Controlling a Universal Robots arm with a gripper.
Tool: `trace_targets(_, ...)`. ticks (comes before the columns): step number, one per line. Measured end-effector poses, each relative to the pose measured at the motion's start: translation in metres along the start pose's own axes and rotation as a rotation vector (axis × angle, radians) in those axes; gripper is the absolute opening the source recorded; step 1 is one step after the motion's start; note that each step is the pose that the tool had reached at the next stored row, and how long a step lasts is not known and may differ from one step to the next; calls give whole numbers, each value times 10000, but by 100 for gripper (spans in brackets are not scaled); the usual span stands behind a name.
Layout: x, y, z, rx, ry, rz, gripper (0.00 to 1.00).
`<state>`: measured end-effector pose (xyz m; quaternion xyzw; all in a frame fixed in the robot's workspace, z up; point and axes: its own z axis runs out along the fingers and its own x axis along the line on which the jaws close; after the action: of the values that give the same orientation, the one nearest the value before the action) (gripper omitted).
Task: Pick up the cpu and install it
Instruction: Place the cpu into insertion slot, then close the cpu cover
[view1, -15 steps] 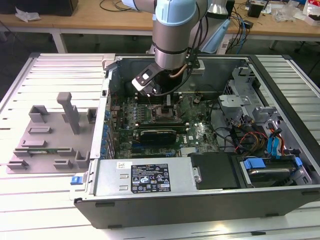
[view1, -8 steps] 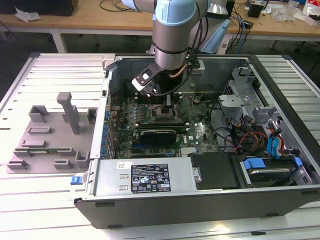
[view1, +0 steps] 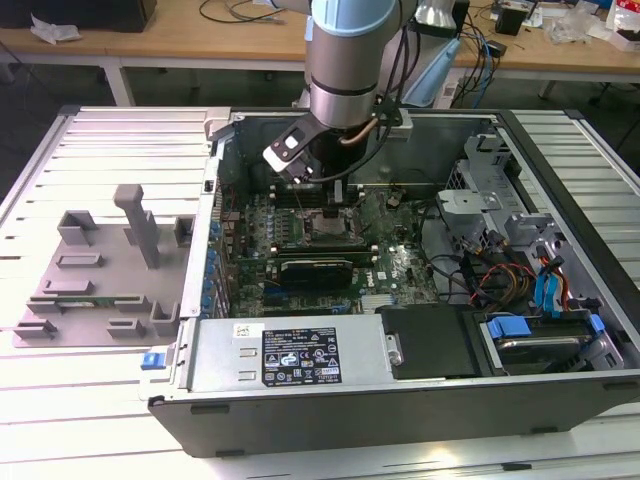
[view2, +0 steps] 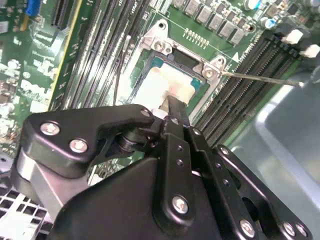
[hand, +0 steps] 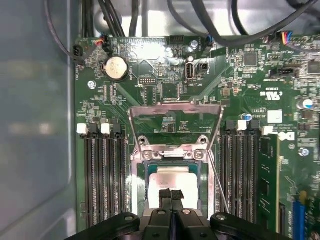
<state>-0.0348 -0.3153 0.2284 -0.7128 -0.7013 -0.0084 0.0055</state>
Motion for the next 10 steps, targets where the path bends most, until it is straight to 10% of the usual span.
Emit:
trace_targets(3,4,1,-199,0,-6,0,11)
trace_targets(10,5,1,-221,-1,-5,0,11)
